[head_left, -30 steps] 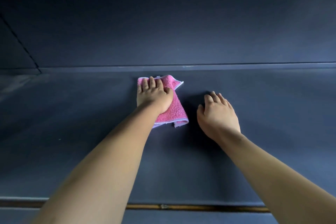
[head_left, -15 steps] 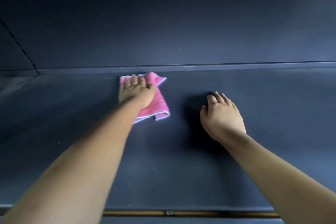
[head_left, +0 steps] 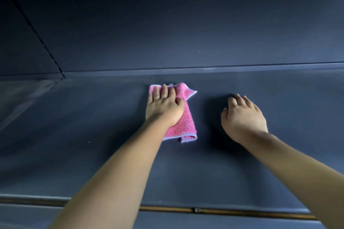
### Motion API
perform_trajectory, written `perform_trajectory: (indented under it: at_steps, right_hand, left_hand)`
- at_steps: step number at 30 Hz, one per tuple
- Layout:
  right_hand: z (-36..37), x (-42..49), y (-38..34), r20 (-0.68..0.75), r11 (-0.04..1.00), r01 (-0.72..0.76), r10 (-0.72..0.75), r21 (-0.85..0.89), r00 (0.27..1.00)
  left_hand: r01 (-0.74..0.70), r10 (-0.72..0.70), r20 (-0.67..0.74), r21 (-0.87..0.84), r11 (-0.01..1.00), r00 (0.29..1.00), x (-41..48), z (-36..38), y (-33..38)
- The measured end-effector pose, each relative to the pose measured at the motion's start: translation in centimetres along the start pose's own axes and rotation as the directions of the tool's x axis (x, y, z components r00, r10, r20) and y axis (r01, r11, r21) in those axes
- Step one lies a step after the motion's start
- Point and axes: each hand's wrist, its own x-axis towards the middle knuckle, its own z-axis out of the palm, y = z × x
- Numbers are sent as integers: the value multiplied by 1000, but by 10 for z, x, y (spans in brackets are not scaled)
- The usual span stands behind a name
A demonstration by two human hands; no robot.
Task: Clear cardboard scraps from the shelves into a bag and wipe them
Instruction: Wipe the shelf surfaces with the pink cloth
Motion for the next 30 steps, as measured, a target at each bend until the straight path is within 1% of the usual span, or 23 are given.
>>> perform_trajectory:
  at_steps: [2,3,5,7,9,11,17,21,22,27,30]
  right_hand:
    - [-3,-1,-9,39,999,23,-21,-40,999]
    - [-3,-1,-17,61,999,47,-46,-13,997]
    - [2,-1,-37,87,991,95,-103,96,991]
    - [7,-1,-50,52,977,105,-117,188,992]
    - [10,-1,-51,0,962,74,-77,263,997]
    - [9,-3,-48,-17,947,42,-39,318,999]
    - [9,-8,-51,-30,960,77,-72,270,997]
    - [9,-8,-50,-23,966,94,-91,241,996]
    - [9,-8,-51,-24,969,94,-91,227,996]
    - [12,-8,-52,-11,983,95,-95,158,995]
    - [11,-9,-51,-19,981,108,-107,164,994]
  left_hand:
    - [-26,26,-3,-4,1000,1000,-9,1,2]
    - [-43,43,-7,-7,999,999,-13,2,2]
    - [-75,74,-22,-8,997,997,-26,5,2]
    - [-97,97,-43,-19,995,994,-43,7,0]
    - [-116,114,-58,-39,992,992,-61,9,-1]
    - [-130,126,-68,-60,990,990,-78,10,0]
    - [-144,134,-97,-105,984,986,-108,17,15]
    - [-181,177,-51,-75,981,983,-101,10,-2]
    - [-164,162,-40,-62,984,986,-99,7,-13]
    - [0,-1,-40,-22,1000,999,-93,-2,-68]
    - [99,-100,-30,-22,995,995,-88,-8,-90]
